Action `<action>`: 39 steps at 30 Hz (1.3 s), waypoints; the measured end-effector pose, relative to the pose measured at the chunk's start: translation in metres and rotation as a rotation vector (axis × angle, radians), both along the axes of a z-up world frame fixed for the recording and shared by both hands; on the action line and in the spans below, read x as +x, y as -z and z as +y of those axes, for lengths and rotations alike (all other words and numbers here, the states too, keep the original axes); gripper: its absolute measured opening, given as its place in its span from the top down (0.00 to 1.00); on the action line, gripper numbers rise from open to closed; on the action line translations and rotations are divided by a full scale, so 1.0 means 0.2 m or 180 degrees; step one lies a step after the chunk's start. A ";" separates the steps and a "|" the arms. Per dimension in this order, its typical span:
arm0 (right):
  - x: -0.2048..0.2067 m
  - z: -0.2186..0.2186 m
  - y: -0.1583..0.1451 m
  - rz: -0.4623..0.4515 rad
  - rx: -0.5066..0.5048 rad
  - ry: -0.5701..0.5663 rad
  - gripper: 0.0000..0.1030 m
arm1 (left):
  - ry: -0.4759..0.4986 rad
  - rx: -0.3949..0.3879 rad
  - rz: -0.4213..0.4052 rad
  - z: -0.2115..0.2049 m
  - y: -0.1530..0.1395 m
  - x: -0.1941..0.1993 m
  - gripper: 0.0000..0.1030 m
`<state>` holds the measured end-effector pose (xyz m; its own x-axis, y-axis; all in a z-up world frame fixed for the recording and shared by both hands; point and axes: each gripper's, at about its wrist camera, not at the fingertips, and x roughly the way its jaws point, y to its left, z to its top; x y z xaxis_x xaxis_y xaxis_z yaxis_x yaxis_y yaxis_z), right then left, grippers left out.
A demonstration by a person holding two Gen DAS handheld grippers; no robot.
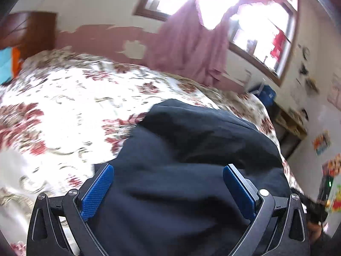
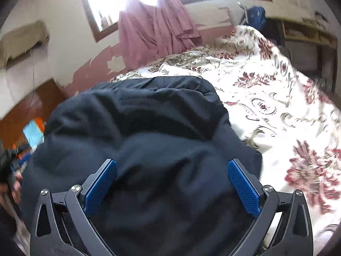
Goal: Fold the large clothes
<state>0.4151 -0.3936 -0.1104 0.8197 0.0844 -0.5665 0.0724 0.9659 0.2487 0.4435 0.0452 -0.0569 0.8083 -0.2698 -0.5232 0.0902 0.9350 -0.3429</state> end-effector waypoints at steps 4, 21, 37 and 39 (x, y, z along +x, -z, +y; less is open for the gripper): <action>-0.12 -0.03 0.01 0.0115 -0.0295 -0.0132 0.01 | -0.0116 -0.0022 0.0279 0.14 0.06 0.00 0.00; 0.02 -0.43 0.09 0.0501 0.0337 -0.0617 0.01 | 0.0560 -0.0299 0.0890 0.25 0.30 0.12 0.00; 0.24 -0.39 0.24 0.0809 0.1111 -0.1268 0.01 | 0.1270 -0.1096 0.1474 0.34 0.48 0.35 0.00; 0.25 -0.38 0.25 0.0832 0.1196 -0.1187 0.01 | 0.1350 -0.1290 0.1624 0.34 0.54 0.39 0.00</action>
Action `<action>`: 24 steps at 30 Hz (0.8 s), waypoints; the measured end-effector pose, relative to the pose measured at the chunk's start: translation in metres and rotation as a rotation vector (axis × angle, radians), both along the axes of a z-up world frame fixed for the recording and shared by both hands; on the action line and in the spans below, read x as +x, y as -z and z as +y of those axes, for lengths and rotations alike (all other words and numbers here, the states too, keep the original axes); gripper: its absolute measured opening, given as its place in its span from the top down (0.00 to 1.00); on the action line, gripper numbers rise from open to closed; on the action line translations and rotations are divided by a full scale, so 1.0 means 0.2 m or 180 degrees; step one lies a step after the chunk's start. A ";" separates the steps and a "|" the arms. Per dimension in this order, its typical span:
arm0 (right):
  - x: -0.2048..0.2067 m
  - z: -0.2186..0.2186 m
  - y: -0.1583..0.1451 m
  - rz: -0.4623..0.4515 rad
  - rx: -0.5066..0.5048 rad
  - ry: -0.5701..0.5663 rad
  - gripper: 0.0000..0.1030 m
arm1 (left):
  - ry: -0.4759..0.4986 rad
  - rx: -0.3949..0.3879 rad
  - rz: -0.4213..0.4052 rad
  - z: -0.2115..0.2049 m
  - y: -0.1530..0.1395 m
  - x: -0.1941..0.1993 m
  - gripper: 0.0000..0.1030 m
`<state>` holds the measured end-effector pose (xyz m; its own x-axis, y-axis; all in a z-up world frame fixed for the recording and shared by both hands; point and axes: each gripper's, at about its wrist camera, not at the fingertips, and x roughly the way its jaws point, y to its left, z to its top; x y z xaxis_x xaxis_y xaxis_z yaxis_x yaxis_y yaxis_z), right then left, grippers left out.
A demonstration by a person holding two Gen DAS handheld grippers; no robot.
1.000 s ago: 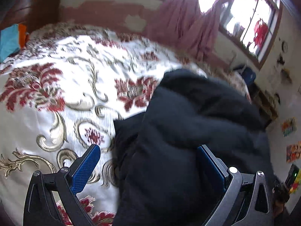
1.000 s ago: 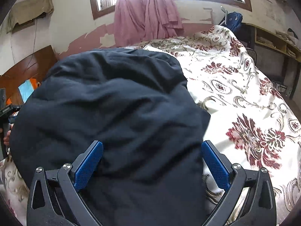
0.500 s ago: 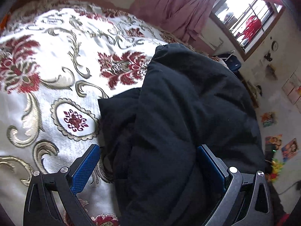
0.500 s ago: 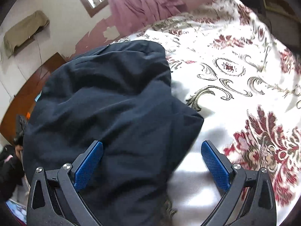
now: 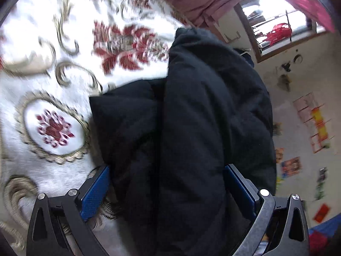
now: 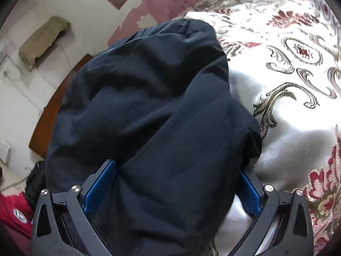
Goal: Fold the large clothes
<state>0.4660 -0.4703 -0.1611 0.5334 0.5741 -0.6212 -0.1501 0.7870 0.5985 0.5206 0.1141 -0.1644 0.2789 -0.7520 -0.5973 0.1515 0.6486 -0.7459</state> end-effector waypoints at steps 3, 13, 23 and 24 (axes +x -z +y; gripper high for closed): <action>0.00 0.04 0.00 0.0049 -0.0057 0.0081 0.01 | 0.0047 0.0050 -0.0001 -0.03 0.00 0.00 0.00; -0.08 0.14 -0.07 0.0073 -0.0095 0.0292 0.47 | -0.0080 0.0129 -0.0250 -0.06 -0.15 -0.08 0.33; -0.11 0.28 -0.21 0.0000 -0.0416 0.0336 0.74 | -0.0244 0.0981 -0.0541 -0.22 -0.40 -0.17 0.69; -0.15 0.29 -0.22 -0.0037 -0.0458 0.0352 0.78 | -0.0277 0.1061 -0.0612 -0.24 -0.43 -0.19 0.73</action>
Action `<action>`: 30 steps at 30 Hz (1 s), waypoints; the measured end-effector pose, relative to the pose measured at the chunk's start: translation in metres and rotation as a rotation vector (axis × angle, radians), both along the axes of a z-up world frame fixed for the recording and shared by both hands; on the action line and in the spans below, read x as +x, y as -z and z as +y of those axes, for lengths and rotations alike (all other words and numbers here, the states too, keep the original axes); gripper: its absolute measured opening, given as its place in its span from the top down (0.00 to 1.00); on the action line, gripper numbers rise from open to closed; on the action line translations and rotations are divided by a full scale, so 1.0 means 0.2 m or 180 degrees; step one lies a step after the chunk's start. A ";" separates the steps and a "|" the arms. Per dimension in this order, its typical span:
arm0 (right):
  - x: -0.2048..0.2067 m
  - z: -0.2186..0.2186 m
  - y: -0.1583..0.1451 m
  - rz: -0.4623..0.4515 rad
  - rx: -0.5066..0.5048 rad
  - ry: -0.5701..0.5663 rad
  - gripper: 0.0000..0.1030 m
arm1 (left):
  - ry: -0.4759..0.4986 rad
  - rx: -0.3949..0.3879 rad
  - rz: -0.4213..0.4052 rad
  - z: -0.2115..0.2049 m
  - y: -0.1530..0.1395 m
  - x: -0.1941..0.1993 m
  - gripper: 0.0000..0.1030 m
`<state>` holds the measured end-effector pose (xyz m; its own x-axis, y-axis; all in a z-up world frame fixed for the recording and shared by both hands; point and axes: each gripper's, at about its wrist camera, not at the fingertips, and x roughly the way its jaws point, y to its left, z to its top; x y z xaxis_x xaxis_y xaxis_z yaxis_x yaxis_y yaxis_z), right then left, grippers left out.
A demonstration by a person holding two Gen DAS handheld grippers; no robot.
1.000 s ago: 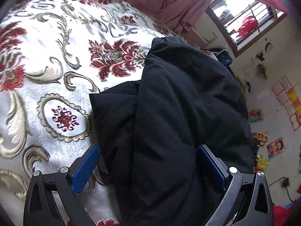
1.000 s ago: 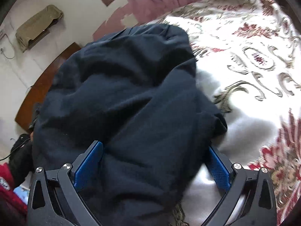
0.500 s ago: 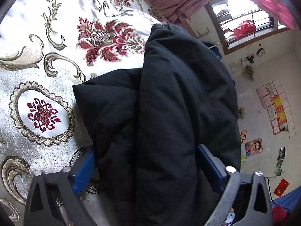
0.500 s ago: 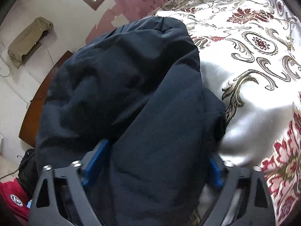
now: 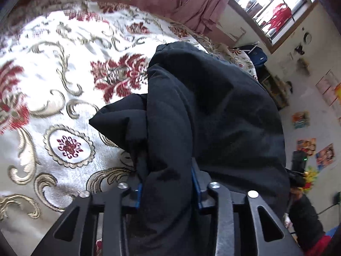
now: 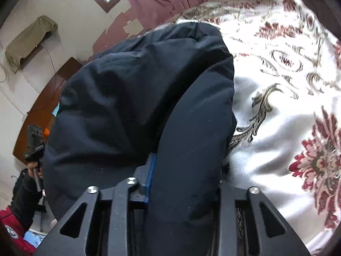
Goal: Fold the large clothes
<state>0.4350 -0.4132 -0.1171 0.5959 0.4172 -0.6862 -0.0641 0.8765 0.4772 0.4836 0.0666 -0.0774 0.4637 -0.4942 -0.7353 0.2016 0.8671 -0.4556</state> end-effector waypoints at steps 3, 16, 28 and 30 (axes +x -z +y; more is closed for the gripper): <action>0.00 0.08 -0.12 -0.0093 -0.0031 0.0083 0.82 | -0.0066 0.0132 -0.0179 0.00 -0.09 -0.06 0.80; -0.22 0.39 -0.72 -0.0845 -0.0134 -0.0167 0.86 | -0.0135 0.0214 -0.1021 0.02 -0.71 -0.34 0.84; -0.72 0.37 -0.76 -0.1011 -0.0368 -0.0343 0.86 | -0.0227 0.0194 -0.1098 0.18 -0.70 -0.78 0.84; -0.71 0.37 -0.70 -0.0942 -0.0405 -0.0327 0.86 | -0.0237 0.0211 -0.1023 0.19 -0.64 -0.80 0.84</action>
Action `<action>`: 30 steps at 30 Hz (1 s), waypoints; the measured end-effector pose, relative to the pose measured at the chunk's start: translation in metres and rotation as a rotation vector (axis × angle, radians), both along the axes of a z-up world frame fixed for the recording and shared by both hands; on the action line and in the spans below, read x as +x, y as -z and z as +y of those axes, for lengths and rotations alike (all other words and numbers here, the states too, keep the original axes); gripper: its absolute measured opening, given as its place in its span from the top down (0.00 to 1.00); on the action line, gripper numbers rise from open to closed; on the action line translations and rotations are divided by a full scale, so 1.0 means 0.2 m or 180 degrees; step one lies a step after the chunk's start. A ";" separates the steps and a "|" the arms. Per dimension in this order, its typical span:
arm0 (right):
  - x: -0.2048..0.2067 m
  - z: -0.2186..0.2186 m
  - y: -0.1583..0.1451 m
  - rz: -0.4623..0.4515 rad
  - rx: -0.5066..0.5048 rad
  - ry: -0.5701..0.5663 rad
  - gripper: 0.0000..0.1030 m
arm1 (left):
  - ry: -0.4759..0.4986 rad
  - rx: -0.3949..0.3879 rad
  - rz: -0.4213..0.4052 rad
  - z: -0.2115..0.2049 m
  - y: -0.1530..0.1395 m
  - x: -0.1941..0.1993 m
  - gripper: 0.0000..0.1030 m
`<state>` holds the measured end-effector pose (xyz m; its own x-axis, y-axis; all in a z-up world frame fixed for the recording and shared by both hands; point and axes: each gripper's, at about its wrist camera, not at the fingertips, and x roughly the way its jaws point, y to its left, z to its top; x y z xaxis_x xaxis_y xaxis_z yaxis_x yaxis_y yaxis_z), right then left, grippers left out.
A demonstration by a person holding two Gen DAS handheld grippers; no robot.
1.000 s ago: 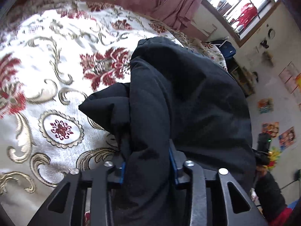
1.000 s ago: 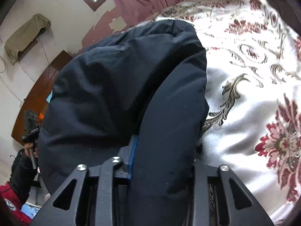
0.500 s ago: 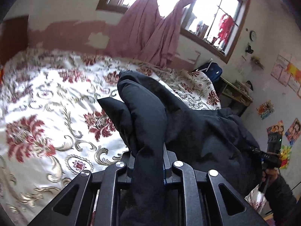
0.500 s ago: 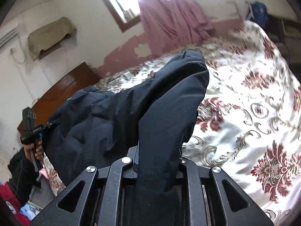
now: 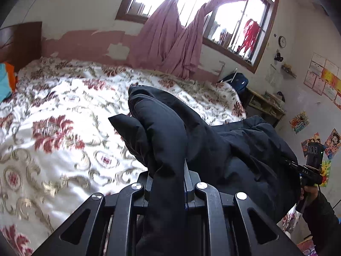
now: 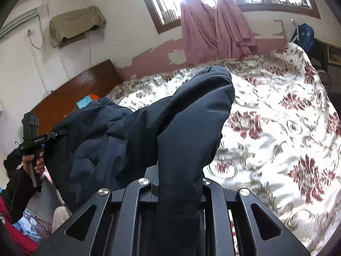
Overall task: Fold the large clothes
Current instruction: 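Lay the folded bundle down and open both tools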
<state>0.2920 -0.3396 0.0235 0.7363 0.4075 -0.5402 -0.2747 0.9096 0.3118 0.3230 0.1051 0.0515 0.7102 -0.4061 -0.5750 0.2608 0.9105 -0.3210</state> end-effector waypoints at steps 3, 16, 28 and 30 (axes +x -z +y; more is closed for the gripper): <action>-0.01 0.02 0.09 0.0085 -0.0190 0.0146 0.86 | -0.0071 0.0122 0.0155 0.00 0.14 -0.01 0.84; 0.05 0.05 0.25 0.0551 -0.0707 0.0611 0.61 | -0.0639 0.0320 0.0723 0.10 0.46 0.04 0.64; -0.05 0.14 0.12 0.0237 -0.1030 0.0868 0.15 | -0.0909 0.0346 0.0381 0.04 0.31 -0.05 0.21; -0.09 0.17 0.09 0.0087 -0.1026 0.0863 0.14 | -0.0850 0.0405 0.0294 -0.01 0.27 -0.09 0.17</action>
